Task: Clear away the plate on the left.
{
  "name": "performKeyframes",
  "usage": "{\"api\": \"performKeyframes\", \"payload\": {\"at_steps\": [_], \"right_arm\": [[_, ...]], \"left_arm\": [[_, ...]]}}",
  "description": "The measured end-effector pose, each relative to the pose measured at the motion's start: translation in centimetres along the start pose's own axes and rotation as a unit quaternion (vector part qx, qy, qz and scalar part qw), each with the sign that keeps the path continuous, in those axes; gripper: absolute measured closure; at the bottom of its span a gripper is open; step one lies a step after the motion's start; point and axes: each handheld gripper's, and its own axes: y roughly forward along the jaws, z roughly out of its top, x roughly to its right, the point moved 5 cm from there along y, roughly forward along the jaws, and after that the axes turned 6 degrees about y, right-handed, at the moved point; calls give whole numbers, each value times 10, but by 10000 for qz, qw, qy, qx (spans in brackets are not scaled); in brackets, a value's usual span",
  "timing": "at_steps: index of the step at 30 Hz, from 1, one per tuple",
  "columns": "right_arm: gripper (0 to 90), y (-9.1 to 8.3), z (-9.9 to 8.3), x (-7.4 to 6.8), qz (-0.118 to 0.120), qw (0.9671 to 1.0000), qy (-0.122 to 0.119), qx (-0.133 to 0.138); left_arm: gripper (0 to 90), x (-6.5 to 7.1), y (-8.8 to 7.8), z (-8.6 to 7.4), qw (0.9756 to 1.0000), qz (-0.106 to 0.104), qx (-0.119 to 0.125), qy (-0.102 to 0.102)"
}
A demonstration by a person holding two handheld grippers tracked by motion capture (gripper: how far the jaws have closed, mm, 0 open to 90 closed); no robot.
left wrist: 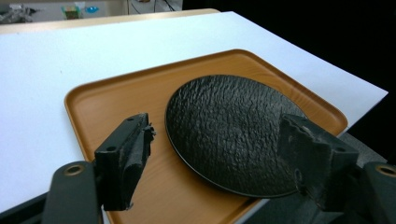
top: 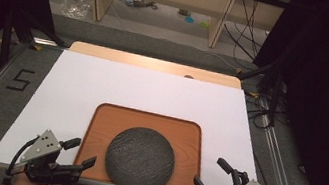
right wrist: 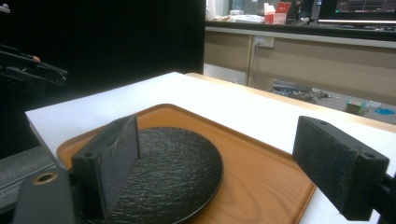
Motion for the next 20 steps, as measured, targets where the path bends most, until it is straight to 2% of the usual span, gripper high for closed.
{"api": "performKeyframes", "payload": {"at_steps": [3, 4, 6, 8, 9, 11, 13, 16, 17, 19, 20], "right_arm": [[158, 0, -1, 0, 6, 10000, 15, -40], [158, 0, -1, 0, 5, 10000, 1, -32], [158, 0, -1, 0, 8, 10000, 10, -47], [158, 0, -1, 0, 13, 10000, -3, -43], [158, 0, 0, -1, 17, 10000, -6, -38], [158, 0, 0, -1, 16, 10000, -7, -26], [158, 0, 0, 0, 22, 10000, 1, -16], [158, 1, 0, 0, 14, 10000, 1, 17], [158, 1, 0, 0, 36, 10000, -6, -18], [158, 0, 0, 0, 12, 10000, -11, -51], [158, 0, 0, 0, 12, 10000, -10, -49]], "left_arm": [[255, 3, -1, 0, 10000, -32, -1, -3], [255, 4, -1, 0, 10000, -15, 11, -71], [255, 6, -1, 0, 10000, -34, 26, -2], [255, 7, -1, 0, 10000, 17, -17, -69], [255, 5, 0, 0, 10000, -17, -21, 50], [255, 6, 0, 0, 10000, 26, -43, -74], [255, 4, 1, 0, 10000, 1, -67, 1], [255, 4, 2, -1, 9999, 35, -107, -118], [255, 3, 3, -1, 9999, -4, -128, -41], [255, 2, 4, -2, 9997, 11, -183, -129], [255, 3, 5, -2, 9995, 50, -177, -261]]}}
